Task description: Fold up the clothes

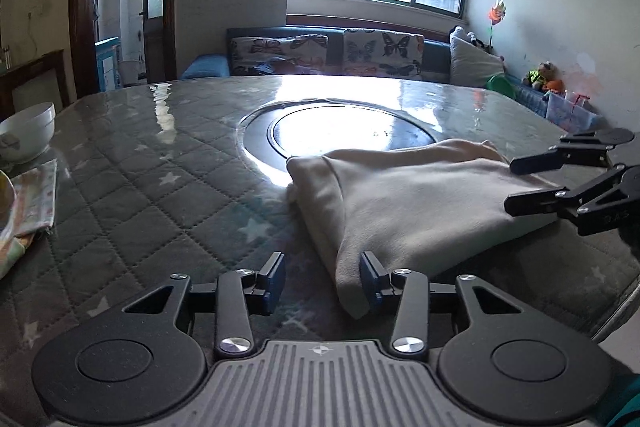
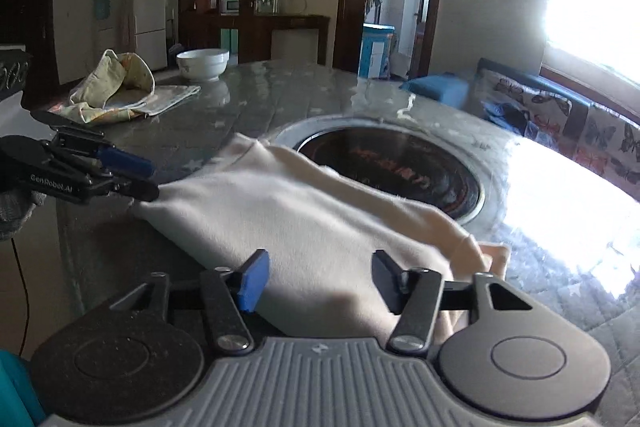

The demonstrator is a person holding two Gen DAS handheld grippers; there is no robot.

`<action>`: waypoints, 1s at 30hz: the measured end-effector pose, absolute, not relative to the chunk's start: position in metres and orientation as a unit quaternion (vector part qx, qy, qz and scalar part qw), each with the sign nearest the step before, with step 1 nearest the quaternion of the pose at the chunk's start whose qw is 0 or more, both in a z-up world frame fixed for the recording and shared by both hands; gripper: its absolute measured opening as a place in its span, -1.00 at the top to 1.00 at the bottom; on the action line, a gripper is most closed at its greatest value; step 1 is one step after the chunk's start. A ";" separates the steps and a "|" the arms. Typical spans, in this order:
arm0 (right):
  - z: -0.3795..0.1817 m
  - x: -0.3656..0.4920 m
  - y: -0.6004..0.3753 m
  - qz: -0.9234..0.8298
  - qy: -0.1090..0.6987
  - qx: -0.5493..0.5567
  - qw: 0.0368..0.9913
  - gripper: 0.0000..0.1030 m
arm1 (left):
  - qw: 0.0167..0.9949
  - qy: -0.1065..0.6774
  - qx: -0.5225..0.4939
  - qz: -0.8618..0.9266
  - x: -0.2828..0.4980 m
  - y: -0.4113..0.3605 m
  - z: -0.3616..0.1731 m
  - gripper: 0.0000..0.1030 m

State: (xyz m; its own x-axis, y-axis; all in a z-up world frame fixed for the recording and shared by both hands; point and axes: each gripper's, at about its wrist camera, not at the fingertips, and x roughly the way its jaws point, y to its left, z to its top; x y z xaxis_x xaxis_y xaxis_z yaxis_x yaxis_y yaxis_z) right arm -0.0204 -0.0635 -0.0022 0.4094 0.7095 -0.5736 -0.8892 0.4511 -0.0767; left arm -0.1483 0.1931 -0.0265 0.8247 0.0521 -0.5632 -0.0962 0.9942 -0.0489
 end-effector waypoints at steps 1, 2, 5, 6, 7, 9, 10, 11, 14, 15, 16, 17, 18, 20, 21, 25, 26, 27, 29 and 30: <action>-0.003 -0.019 -0.063 0.488 0.241 -0.188 0.817 -0.23 | 0.955 0.292 -0.035 0.040 -0.149 0.192 -0.025 0.11; -0.006 -0.017 -0.063 0.488 0.247 -0.189 0.816 -0.23 | 0.956 0.289 -0.033 0.042 -0.149 0.191 -0.023 0.11; -0.009 -0.015 -0.067 0.487 0.258 -0.185 0.814 -0.23 | 0.960 0.274 -0.034 0.047 -0.151 0.190 -0.011 0.14; -0.008 -0.015 -0.069 0.486 0.257 -0.182 0.815 -0.23 | 0.962 0.267 -0.036 0.046 -0.152 0.190 -0.006 0.14; -0.005 -0.015 -0.071 0.484 0.255 -0.176 0.818 -0.23 | 0.964 0.259 -0.040 0.043 -0.151 0.188 0.000 0.14; 0.001 -0.014 -0.076 0.479 0.250 -0.161 0.826 -0.23 | 0.967 0.249 -0.051 0.027 -0.147 0.182 0.008 0.14; 0.002 -0.013 -0.079 0.474 0.250 -0.153 0.830 -0.23 | 0.968 0.245 -0.055 0.017 -0.144 0.178 0.011 0.14; 0.002 -0.011 -0.079 0.469 0.252 -0.147 0.834 -0.23 | 0.968 0.243 -0.056 0.007 -0.139 0.173 0.011 0.14; -0.002 -0.008 -0.080 0.450 0.257 -0.143 0.843 -0.23 | 0.967 0.249 -0.048 -0.017 -0.123 0.153 0.007 0.14; -0.005 -0.006 -0.080 0.440 0.262 -0.147 0.846 -0.23 | 0.967 0.251 -0.044 -0.025 -0.117 0.147 0.005 0.14; -0.007 -0.006 -0.081 0.435 0.265 -0.149 0.848 -0.23 | 0.966 0.253 -0.040 -0.031 -0.112 0.141 0.003 0.14; -0.010 -0.006 -0.082 0.432 0.267 -0.150 0.848 -0.23 | 0.966 0.255 -0.035 -0.036 -0.108 0.135 0.000 0.14; -0.012 -0.007 -0.083 0.430 0.269 -0.151 0.849 -0.23 | 0.965 0.257 -0.029 -0.040 -0.105 0.130 -0.004 0.14; -0.015 -0.009 -0.084 0.428 0.267 -0.159 0.849 -0.23 | 0.962 0.267 -0.022 -0.048 -0.100 0.123 -0.012 0.14; -0.017 -0.011 -0.085 0.427 0.265 -0.163 0.849 -0.23 | 0.961 0.273 -0.018 -0.049 -0.099 0.121 -0.016 0.14; -0.012 -0.012 -0.090 0.420 0.256 -0.158 0.856 -0.24 | 0.957 0.287 -0.014 -0.047 -0.098 0.118 -0.025 0.14; -0.010 -0.011 -0.092 0.416 0.254 -0.154 0.860 -0.25 | 0.956 0.288 -0.016 -0.047 -0.098 0.118 -0.026 0.14; -0.009 -0.011 -0.093 0.411 0.252 -0.149 0.863 -0.25 | 0.956 0.288 -0.017 -0.047 -0.098 0.118 -0.026 0.14; -0.008 -0.009 -0.096 0.403 0.252 -0.146 0.868 -0.26 | 0.956 0.288 -0.019 -0.046 -0.098 0.118 -0.026 0.14; -0.011 -0.007 -0.096 0.398 0.256 -0.150 0.868 -0.26 | 0.956 0.289 -0.019 -0.047 -0.098 0.118 -0.027 0.14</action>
